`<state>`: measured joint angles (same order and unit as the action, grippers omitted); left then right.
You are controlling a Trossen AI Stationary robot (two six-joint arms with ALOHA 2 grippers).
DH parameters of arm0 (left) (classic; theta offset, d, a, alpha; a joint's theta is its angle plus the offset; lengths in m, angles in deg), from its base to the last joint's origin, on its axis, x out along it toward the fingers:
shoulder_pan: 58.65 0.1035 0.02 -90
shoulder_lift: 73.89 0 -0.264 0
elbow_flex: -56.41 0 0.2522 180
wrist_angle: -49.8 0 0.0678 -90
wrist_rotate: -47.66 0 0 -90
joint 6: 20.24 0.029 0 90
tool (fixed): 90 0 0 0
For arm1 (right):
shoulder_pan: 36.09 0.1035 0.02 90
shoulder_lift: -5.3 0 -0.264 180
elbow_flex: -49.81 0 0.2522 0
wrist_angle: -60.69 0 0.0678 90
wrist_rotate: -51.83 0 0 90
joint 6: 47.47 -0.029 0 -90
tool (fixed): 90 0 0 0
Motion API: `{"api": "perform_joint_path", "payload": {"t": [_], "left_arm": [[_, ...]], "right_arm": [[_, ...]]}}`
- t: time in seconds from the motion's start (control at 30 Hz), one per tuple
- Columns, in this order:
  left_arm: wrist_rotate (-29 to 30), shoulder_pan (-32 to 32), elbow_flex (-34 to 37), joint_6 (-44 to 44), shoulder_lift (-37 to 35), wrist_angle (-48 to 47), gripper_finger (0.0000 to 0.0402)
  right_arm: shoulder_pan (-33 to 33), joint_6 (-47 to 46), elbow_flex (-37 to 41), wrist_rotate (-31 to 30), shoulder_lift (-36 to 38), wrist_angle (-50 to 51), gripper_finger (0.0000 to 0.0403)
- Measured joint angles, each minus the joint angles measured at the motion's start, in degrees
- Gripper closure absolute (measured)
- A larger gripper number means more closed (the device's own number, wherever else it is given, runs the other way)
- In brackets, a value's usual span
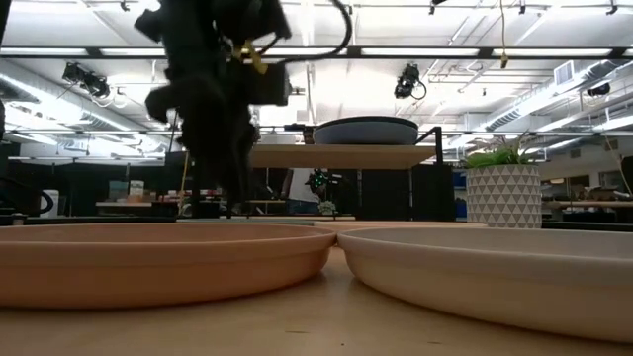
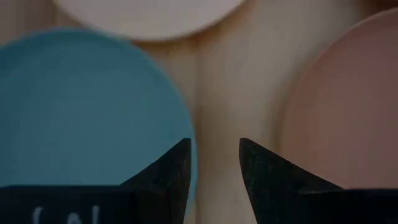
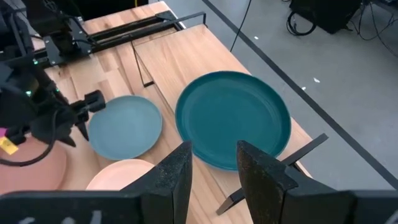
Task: Place and stack plates onto a shelf
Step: Put the light blue plate on the shelf
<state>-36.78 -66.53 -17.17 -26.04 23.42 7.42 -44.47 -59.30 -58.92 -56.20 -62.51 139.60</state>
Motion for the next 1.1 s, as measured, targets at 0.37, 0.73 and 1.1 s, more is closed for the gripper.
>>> {"api": "perform_joint_path", "payload": {"t": [0.37, 0.73, 1.1], "left_arm": [[1.29, -0.11, 7.61, 1.47, -0.02, 4.35, 0.0261], [-8.91, 0.61, 6.93, 1.81, -0.86, 2.44, 0.0385], [-19.01, 1.81, -10.49, -3.00, -17.97, -16.77, 0.0387]], "right_arm": [[0.00, -0.01, 0.14, 1.22, -1.24, -0.36, 0.0271], [0.00, 0.28, 0.14, 1.21, -1.51, -1.15, 0.0271], [0.00, 0.41, 0.14, 1.21, -1.51, -1.32, 0.0271]]}}
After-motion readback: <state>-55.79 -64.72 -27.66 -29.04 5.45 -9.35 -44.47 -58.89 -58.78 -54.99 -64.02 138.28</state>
